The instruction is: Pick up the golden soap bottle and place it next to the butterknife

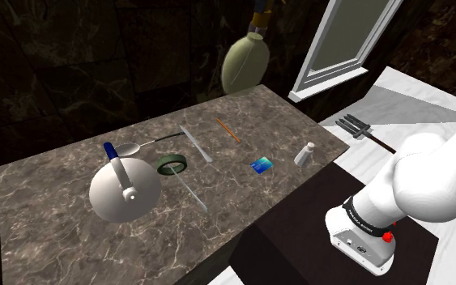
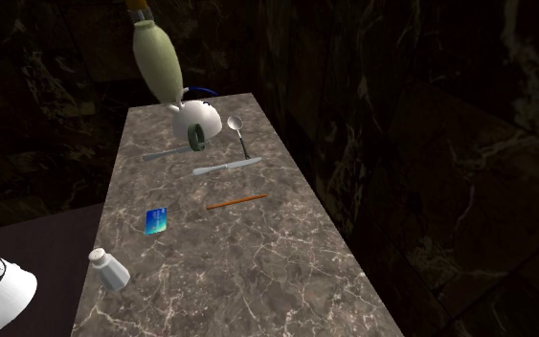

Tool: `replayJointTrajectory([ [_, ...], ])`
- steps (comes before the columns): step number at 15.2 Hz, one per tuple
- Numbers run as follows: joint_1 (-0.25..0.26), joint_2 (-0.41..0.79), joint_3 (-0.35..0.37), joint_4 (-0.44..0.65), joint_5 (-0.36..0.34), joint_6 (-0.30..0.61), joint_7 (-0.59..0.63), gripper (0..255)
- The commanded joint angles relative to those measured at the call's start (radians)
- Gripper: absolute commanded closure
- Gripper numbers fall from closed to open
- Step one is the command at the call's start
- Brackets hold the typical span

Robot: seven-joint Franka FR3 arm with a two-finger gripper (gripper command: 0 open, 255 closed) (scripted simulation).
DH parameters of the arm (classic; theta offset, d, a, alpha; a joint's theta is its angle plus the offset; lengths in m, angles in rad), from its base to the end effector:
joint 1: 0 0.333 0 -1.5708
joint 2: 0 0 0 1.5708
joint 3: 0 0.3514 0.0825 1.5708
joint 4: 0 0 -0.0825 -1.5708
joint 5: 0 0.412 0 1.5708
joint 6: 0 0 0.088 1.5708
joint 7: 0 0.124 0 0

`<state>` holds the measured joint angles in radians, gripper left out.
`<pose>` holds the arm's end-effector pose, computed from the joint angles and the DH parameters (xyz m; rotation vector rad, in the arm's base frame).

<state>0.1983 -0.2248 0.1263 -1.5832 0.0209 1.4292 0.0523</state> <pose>0.4553 0.1667 0.7429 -3.1049 -0.4277 -0.1085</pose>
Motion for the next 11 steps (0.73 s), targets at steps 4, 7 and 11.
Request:
replayJointTrajectory([
  [4,0.039,0.009,0.069,0.107,0.007,-0.097,0.112,255],
  [7,0.046,-0.005,0.08,0.081,0.011,-0.085,0.13,255],
  [11,0.046,-0.039,0.077,-0.013,0.017,-0.024,0.125,255],
])
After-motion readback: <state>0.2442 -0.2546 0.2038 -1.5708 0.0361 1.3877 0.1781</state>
